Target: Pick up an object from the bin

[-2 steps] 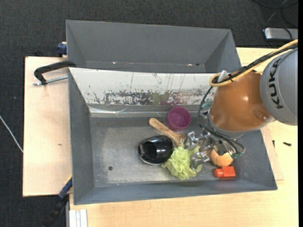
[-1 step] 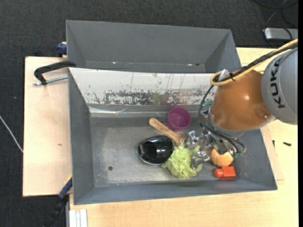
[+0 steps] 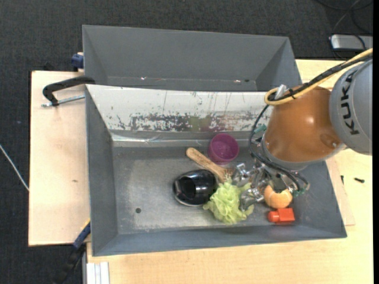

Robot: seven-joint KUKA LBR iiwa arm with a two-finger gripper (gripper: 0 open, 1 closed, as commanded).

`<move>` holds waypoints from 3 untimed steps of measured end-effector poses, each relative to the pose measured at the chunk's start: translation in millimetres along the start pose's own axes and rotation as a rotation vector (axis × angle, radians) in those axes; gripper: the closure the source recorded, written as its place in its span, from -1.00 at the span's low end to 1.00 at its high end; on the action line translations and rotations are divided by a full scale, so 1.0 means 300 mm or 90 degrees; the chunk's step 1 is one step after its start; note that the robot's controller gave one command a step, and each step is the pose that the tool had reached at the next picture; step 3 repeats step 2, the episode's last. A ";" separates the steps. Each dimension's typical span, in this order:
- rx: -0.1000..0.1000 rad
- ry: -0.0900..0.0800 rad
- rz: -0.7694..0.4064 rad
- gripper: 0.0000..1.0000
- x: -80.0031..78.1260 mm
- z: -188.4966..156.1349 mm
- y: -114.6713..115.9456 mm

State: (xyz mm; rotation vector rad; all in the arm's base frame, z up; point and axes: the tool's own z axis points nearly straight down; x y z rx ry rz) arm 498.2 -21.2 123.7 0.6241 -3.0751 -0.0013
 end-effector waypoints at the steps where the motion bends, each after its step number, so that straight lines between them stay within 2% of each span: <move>1: 0.000 -0.002 0.001 1.00 -0.001 -0.048 0.001; 3: 0.002 -0.005 0.000 1.00 -0.005 -0.076 -0.001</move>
Offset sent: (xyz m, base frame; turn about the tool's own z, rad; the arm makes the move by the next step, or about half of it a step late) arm 0.0001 -0.0002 0.0242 0.0000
